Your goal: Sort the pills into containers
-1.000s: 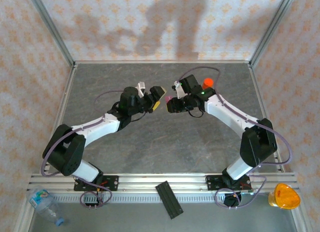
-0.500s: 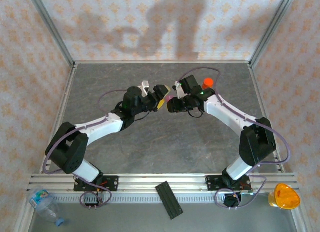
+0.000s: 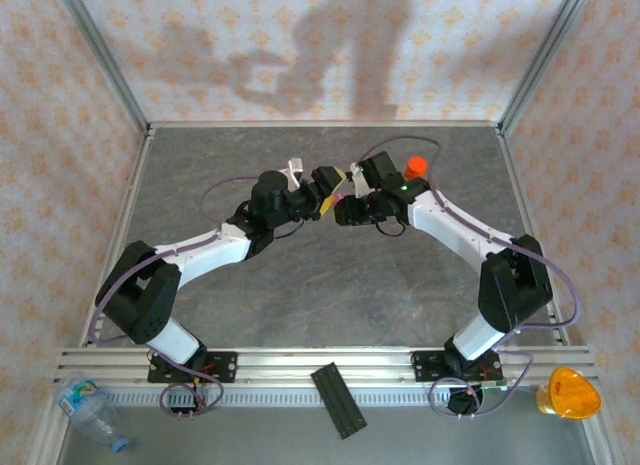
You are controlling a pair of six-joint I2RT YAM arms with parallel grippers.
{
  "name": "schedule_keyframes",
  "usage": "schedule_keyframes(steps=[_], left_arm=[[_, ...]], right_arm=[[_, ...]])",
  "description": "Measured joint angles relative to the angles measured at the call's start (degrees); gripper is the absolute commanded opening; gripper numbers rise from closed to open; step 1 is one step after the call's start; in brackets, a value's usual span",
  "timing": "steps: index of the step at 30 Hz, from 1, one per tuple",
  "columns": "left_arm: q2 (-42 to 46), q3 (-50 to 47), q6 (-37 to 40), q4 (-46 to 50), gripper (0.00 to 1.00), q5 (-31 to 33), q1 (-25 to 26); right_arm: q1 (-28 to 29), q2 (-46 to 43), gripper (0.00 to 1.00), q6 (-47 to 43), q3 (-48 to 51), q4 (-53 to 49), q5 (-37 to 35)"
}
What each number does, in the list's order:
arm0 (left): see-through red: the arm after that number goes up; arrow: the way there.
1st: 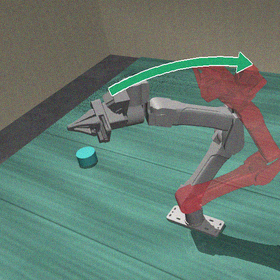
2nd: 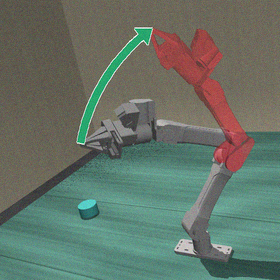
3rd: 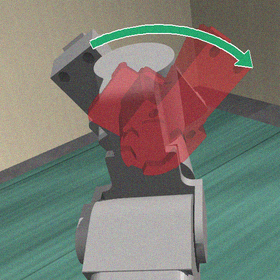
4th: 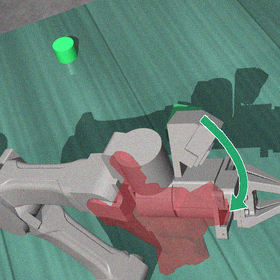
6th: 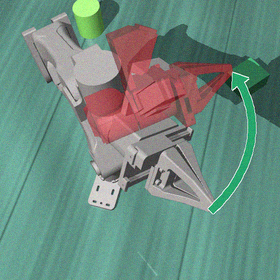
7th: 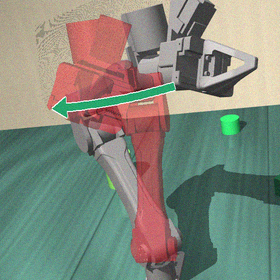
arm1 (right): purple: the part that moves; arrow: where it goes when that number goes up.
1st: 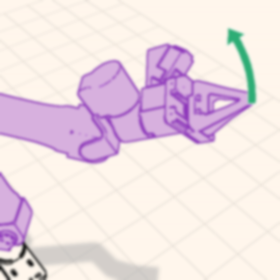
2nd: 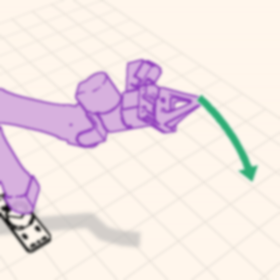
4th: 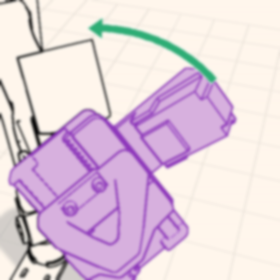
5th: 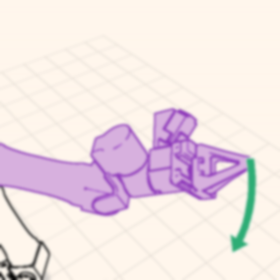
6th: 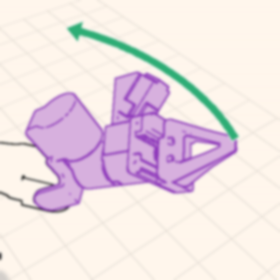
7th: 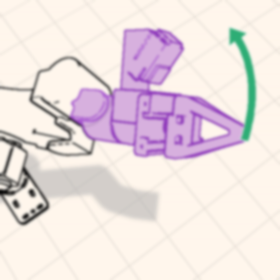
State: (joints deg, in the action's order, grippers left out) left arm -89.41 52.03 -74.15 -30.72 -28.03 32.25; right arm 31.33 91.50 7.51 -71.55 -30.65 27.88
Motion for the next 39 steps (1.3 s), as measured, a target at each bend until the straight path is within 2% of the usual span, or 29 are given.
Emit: schedule_keyframes(steps=[14,39], left_arm=[[2.80,-0.83,2.19,4.33,0.85,4.39,0.02],[1.62,-0.87,2.14,4.31,0.85,4.76,1.79]], right_arm=[[-0.24,0.00,0.30,0.87,1.09,0.81,-0.02],[-0.26,0.00,0.29,1.95,1.11,2.29,-0.02]])
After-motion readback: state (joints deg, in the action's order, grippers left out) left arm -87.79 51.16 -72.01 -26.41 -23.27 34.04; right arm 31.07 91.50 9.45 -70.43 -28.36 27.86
